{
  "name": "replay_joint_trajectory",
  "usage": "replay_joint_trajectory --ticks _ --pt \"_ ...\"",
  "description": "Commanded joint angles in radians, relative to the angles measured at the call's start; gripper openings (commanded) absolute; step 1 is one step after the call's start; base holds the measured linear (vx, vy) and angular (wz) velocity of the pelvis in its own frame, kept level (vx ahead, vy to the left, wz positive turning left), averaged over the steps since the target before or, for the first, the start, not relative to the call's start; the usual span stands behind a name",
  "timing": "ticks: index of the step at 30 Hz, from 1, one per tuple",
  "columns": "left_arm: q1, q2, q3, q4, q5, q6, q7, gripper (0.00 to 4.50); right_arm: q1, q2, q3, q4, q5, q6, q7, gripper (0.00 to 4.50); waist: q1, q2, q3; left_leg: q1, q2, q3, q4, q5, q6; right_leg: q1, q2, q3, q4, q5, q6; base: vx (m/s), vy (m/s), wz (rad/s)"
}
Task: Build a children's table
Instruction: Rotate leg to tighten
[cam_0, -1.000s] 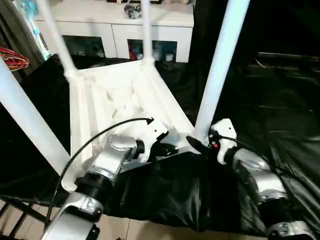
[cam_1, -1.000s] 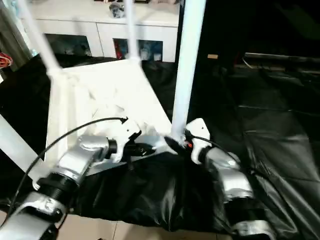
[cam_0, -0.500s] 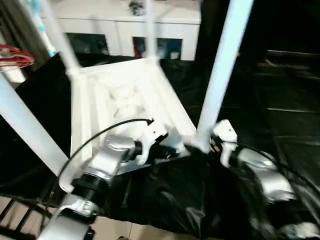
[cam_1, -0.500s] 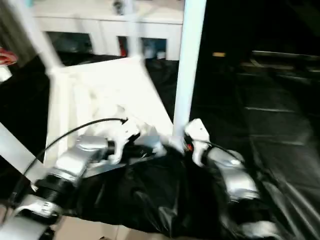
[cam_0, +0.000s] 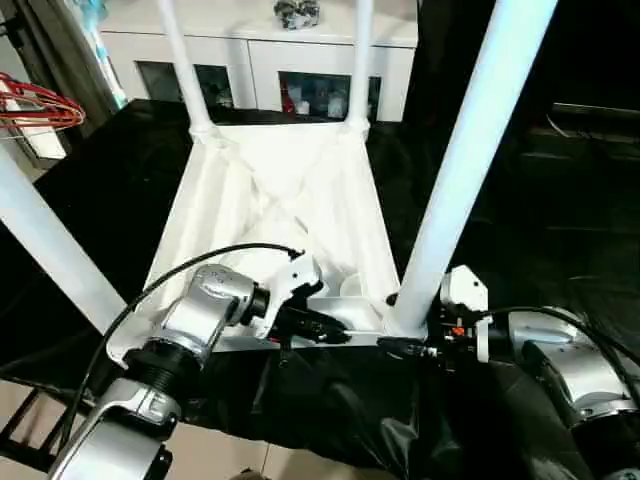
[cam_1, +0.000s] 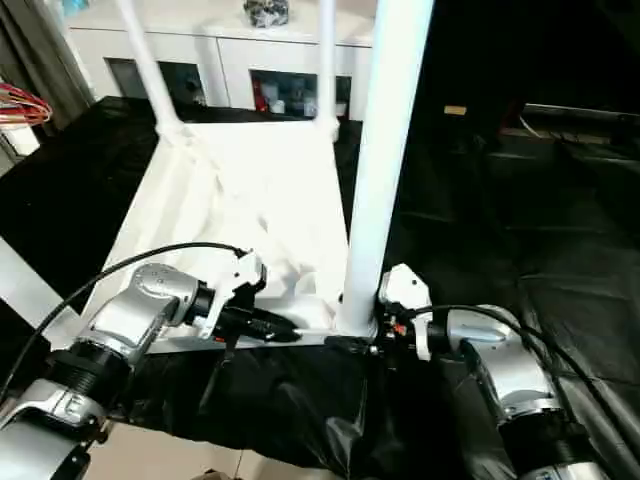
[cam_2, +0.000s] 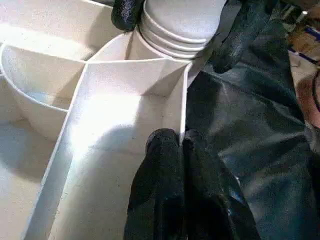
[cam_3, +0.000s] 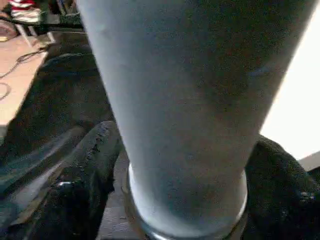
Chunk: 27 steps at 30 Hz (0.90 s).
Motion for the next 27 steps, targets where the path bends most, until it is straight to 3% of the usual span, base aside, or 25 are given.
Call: replay_joint_trajectory --ticks 1,5,8,9,10,12,14,15,16,17,18,20,21,22,26,27 --pt "-0.045 -0.020 0.013 -0.015 -0.050 -0.026 -0.010 0.00 0.026 0.014 0.071 -0.017 0.009 0.025 0.058 3.31 -0.005 -0.006 -0.058 0.016 0.023 -0.006 -0.065 -0.214 0.064 0.046 -0.035 0.022 -0.054 -0.156 -0.266 0.000 0.000 0.00" --pt "-0.043 -0.024 0.019 -0.014 -0.050 -0.028 0.005 0.00 0.024 0.019 0.074 -0.016 0.007 0.032 0.055 2.96 -0.002 -0.005 -0.061 0.013 0.023 -0.007 -0.062 -0.182 0.075 0.048 -0.034 0.020 -0.047 -0.095 -0.280 0.000 0.000 0.00" --pt "-0.041 -0.043 0.037 -0.013 -0.041 -0.025 0.073 0.00 0.022 0.040 0.057 0.004 0.001 0.019 0.014 2.81 -0.001 -0.008 -0.059 0.013 0.022 -0.006 -0.062 -0.191 0.075 0.047 -0.036 0.020 -0.049 -0.114 -0.279 0.000 0.000 0.00" --pt "-0.040 -0.057 0.051 -0.012 -0.039 -0.019 0.117 0.00 0.020 0.058 0.043 0.020 -0.006 0.004 -0.025 2.81 -0.003 -0.013 -0.057 0.013 0.022 -0.006 -0.064 -0.211 0.068 0.047 -0.037 0.020 -0.054 -0.163 -0.268 0.000 0.000 0.00" --pt "-0.039 -0.068 0.062 -0.013 -0.038 -0.012 0.151 0.00 0.017 0.074 0.030 0.034 -0.011 -0.006 -0.062 2.78 -0.004 -0.010 -0.056 0.013 0.023 -0.007 -0.065 -0.219 0.062 0.045 -0.039 0.021 -0.055 -0.181 -0.264 0.000 0.000 0.00" --pt "-0.035 -0.099 0.087 -0.017 -0.035 0.009 0.240 0.00 -0.002 0.126 -0.003 0.084 -0.032 -0.009 -0.195 2.76 -0.011 -0.020 -0.054 0.013 0.020 -0.009 -0.068 -0.240 0.043 0.044 -0.040 0.021 -0.063 -0.253 -0.239 0.000 0.000 0.00" --pt "-0.032 -0.110 0.093 -0.019 -0.032 0.017 0.268 0.00 -0.011 0.144 -0.010 0.105 -0.044 -0.009 -0.242 2.74 -0.016 -0.017 -0.052 0.013 0.019 -0.011 -0.071 -0.251 0.034 0.041 -0.040 0.021 -0.067 -0.285 -0.229 0.000 0.000 0.00" --pt "-0.029 -0.126 0.099 -0.024 -0.029 0.028 0.302 0.00 -0.022 0.167 -0.017 0.132 -0.059 -0.022 -0.295 2.73 -0.026 -0.023 -0.051 0.008 0.016 -0.013 -0.073 -0.255 0.029 0.044 -0.041 0.020 -0.069 -0.327 -0.203 0.000 0.000 0.00" --pt "-0.029 -0.128 0.099 -0.024 -0.029 0.029 0.307 0.00 -0.023 0.170 -0.018 0.135 -0.061 -0.023 -0.301 2.73 -0.028 -0.023 -0.050 0.012 0.016 -0.012 -0.072 -0.262 0.029 0.040 -0.041 0.020 -0.073 -0.338 -0.201 0.000 0.000 0.00" --pt "-0.032 -0.166 0.110 -0.014 -0.020 0.038 0.386 0.00 -0.052 0.223 -0.032 0.193 -0.091 -0.012 -0.428 2.73 -0.034 -0.031 -0.048 0.008 0.016 -0.013 -0.072 -0.259 0.030 0.039 -0.041 0.021 -0.073 -0.353 -0.197 0.000 0.000 0.00" --pt "-0.036 -0.183 0.113 -0.002 -0.014 0.035 0.426 0.00 -0.067 0.248 -0.038 0.220 -0.100 -0.009 -0.478 2.72 -0.040 -0.026 -0.049 0.008 0.014 -0.015 -0.073 -0.257 0.025 0.040 -0.041 0.019 -0.074 -0.371 -0.190 0.000 0.000 0.00" --pt "-0.042 -0.201 0.117 0.011 -0.009 0.034 0.464 0.00 -0.084 0.277 -0.045 0.251 -0.110 -0.011 -0.536 2.72 -0.044 -0.026 -0.049 0.006 0.013 -0.016 -0.074 -0.256 0.026 0.041 -0.039 0.018 -0.076 -0.375 -0.183 0.000 0.000 0.00" --pt "-0.054 -0.228 0.118 0.028 -0.004 0.031 0.519 0.00 -0.122 0.324 -0.061 0.312 -0.127 -0.012 -0.636 2.72 -0.049 -0.023 -0.047 0.012 0.012 -0.013 -0.073 -0.280 0.023 0.031 -0.038 0.019 -0.080 -0.392 -0.183 0.000 0.000 0.00" --pt "-0.057 -0.236 0.119 0.032 -0.002 0.030 0.535 0.00 -0.134 0.338 -0.068 0.331 -0.132 -0.009 -0.662 2.72 -0.053 -0.024 -0.046 0.009 0.010 -0.014 -0.074 -0.286 0.019 0.033 -0.038 0.018 -0.082 -0.407 -0.179 0.000 0.000 0.00" --pt "-0.058 -0.256 0.107 0.019 0.001 0.022 0.533 0.00 -0.177 0.382 -0.068 0.363 -0.147 -0.045 -0.707 2.72 -0.050 -0.017 -0.050 0.011 0.012 -0.014 -0.074 -0.278 0.024 0.033 -0.037 0.020 -0.082 -0.373 -0.178 0.000 0.000 0.00" --pt "-0.057 -0.256 0.103 0.015 0.002 0.018 0.527 0.00 -0.181 0.384 -0.067 0.364 -0.149 -0.054 -0.702 3.28 -0.049 -0.018 -0.053 0.008 0.012 -0.013 -0.073 -0.259 0.030 0.037 -0.035 0.020 -0.075 -0.316 -0.191 0.000 0.000 0.00"
